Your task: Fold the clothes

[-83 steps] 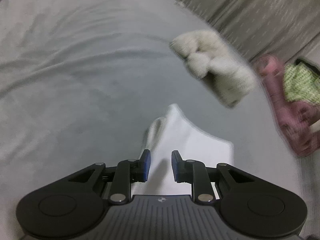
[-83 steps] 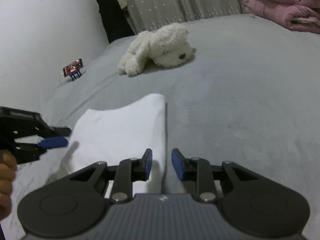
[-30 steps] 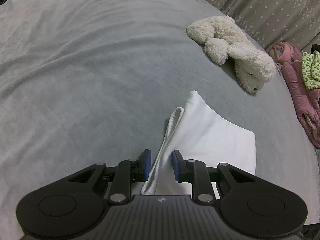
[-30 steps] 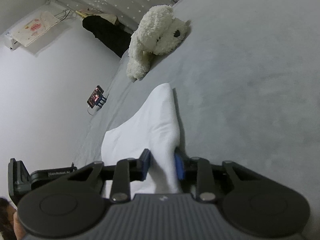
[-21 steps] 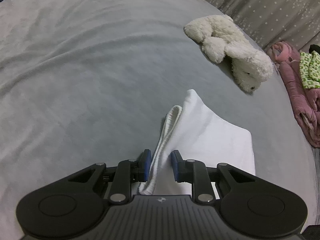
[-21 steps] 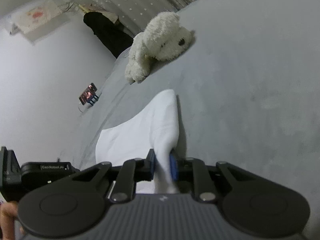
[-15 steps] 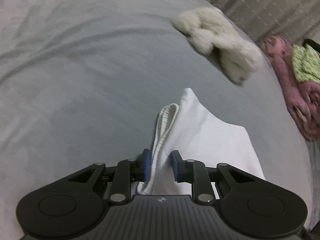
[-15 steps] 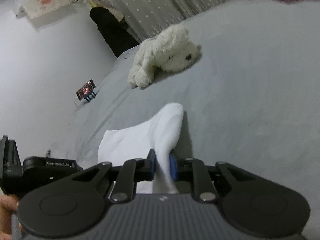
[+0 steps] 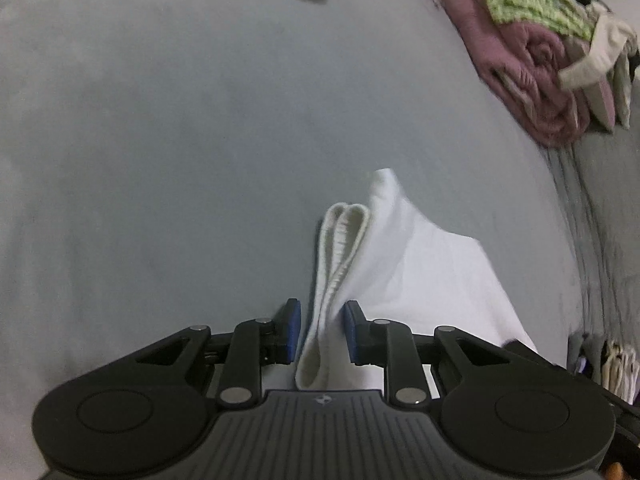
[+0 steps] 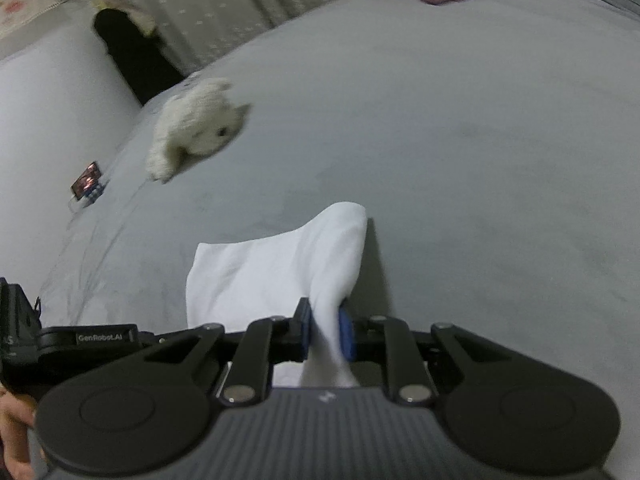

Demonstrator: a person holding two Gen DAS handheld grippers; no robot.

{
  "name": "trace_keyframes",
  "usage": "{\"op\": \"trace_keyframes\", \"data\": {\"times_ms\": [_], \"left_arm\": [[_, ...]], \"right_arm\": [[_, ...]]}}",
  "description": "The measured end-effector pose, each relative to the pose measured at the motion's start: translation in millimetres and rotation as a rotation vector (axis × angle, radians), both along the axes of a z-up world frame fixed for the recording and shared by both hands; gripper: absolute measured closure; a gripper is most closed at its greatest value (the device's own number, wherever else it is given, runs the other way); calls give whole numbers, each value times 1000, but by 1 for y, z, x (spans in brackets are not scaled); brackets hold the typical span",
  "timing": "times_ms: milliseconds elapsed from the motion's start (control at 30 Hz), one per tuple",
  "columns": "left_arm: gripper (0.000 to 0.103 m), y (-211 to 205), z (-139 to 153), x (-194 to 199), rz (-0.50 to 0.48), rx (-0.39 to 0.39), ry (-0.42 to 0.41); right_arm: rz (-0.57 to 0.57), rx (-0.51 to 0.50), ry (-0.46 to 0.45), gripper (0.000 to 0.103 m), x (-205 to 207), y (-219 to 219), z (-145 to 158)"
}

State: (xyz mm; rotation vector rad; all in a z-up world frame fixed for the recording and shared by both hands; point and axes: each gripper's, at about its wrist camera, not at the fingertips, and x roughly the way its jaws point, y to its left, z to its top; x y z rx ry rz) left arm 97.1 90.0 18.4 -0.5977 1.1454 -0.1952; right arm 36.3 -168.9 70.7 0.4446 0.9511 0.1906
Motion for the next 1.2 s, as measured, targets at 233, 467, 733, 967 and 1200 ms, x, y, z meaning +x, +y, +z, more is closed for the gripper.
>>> {"op": "trace_keyframes", "data": {"times_ms": [233,467,733,967,1200], "left_arm": [[81,-58,7,-29,-145,72,-87],[81,-62,10,-35,-144,98,-146],[81,-62,16,-45,-130,58,-203],[81,-80,15,-34,-101,103,-201],[83,-85,10,-22,-77,134,-237]], "right_arm": [[-61,17,78,89,-58,-74,6],[-35,114,93,75,-65,-103,-49],[23,157,62,56,-30,-119,-50],[79,109,59,66,11,-121,-50],[87,100,4,82,16,-117,-52]]}}
